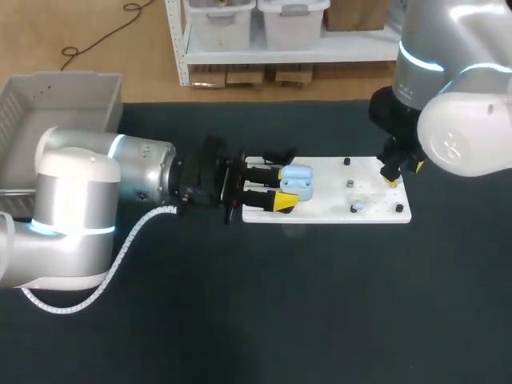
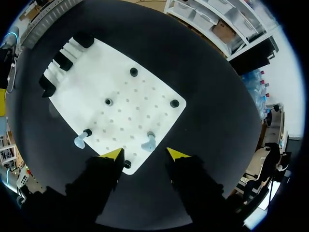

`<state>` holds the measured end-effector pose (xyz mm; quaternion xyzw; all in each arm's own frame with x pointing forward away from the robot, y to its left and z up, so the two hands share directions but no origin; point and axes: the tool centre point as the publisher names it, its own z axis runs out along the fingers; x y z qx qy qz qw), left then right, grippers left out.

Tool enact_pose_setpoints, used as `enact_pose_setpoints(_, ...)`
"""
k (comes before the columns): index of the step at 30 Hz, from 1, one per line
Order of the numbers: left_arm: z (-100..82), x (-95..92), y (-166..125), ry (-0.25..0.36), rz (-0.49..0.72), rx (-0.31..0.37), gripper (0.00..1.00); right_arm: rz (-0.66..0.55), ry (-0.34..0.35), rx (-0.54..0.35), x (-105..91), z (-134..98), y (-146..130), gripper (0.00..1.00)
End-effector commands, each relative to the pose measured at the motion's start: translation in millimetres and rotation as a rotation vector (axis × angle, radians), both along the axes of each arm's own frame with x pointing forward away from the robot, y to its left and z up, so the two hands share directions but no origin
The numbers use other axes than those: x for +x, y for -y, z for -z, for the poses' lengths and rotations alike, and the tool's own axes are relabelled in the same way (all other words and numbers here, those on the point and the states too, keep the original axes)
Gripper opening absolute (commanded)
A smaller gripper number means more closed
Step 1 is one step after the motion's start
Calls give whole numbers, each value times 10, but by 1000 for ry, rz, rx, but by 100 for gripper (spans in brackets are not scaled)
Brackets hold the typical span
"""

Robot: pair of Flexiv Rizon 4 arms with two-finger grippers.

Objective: Pick up each earbud case from the left stands, insert the matching earbuds, close the lid, and place the case in the box.

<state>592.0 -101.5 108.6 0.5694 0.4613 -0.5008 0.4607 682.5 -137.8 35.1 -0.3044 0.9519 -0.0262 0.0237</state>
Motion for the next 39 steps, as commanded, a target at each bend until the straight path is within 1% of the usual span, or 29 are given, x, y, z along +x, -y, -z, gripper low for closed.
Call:
enact_pose_setpoints(1, 1, -20, -3, 3, -7, -1, 0, 1, -9, -2, 33, 40, -26, 51)
enact_pose_setpoints(14, 1, -20, -3, 3, -7, -1, 0, 19, -23, -5, 13, 138, 41, 49)
enact_pose_setpoints(27, 1, -20, -3, 3, -7, -1, 0, 21, -17, -5, 23, 183, 62, 47)
enact_pose_setpoints(39, 1, -20, -3, 3, -7, -1, 0, 20, -8, -6, 72, 212, 62, 45)
